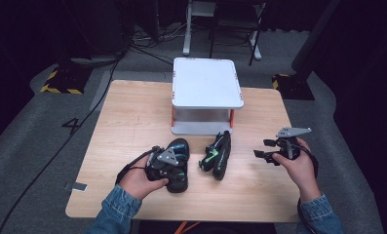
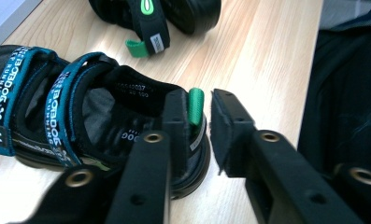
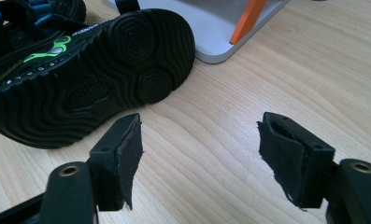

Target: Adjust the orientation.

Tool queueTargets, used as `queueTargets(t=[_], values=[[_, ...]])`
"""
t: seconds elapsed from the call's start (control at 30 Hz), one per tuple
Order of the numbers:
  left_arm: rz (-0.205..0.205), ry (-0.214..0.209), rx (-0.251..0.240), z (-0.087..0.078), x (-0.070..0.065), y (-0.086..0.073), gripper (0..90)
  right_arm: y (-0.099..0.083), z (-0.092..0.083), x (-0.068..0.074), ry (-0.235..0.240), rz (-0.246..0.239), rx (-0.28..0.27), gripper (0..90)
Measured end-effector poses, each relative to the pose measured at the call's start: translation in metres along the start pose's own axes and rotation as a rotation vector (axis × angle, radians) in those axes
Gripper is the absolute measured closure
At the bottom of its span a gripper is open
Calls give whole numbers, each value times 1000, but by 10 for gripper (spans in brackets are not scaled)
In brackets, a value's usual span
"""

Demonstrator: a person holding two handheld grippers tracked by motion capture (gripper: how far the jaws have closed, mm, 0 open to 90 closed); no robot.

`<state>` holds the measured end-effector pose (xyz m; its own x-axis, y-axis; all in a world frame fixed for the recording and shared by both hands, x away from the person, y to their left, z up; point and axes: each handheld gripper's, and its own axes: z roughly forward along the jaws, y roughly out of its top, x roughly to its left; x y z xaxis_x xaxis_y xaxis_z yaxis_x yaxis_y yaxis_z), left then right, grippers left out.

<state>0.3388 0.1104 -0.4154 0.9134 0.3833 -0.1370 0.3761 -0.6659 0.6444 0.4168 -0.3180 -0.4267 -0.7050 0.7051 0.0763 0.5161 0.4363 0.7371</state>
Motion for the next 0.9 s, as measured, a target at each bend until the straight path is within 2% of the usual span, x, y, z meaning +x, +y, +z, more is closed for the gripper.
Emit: queueTargets(t=[0.03, 0.1, 0.13, 0.2, 0.27, 0.37, 0.5, 0.6, 0.67, 0.73, 0.8, 0.83, 0.87, 0.9], values=[[1, 8, -5, -1, 0, 0, 728, 1, 0, 1, 1, 1, -2, 309], [-11, 25, -39, -3, 1, 1, 592, 2, 2, 3, 6, -12, 1, 309], [-20, 19, -50, -5, 2, 1, 574, 2, 3, 5, 7, -13, 1, 310], [-39, 26, -103, -11, 4, 2, 523, 4, 6, 10, 15, -31, 0, 312], [-59, 63, -154, -17, 7, 2, 415, 6, 8, 16, 25, -45, 0, 315], [-123, 165, -242, -27, 18, 0, 350, 9, 13, 26, 39, -74, -8, 317], [-201, 284, -293, -37, 33, -7, 298, 11, 16, 36, 53, -96, -11, 322], [-250, 385, -295, -40, 45, -15, 274, 11, 17, 40, 57, -96, -15, 324], [-278, 439, -275, -42, 54, -22, 269, 11, 17, 41, 60, -94, -25, 324], [-300, 456, -263, -42, 60, -28, 266, 12, 17, 44, 64, -95, -28, 324], [-319, 509, -229, -44, 65, -35, 259, 14, 18, 46, 65, -100, -36, 321], [-312, 533, -203, -45, 68, -38, 257, 14, 19, 48, 67, -99, -38, 321], [-322, 538, -183, -46, 71, -42, 253, 15, 19, 49, 68, -104, -41, 320], [-342, 541, -186, -47, 72, -45, 248, 16, 20, 51, 71, -108, -42, 319]])
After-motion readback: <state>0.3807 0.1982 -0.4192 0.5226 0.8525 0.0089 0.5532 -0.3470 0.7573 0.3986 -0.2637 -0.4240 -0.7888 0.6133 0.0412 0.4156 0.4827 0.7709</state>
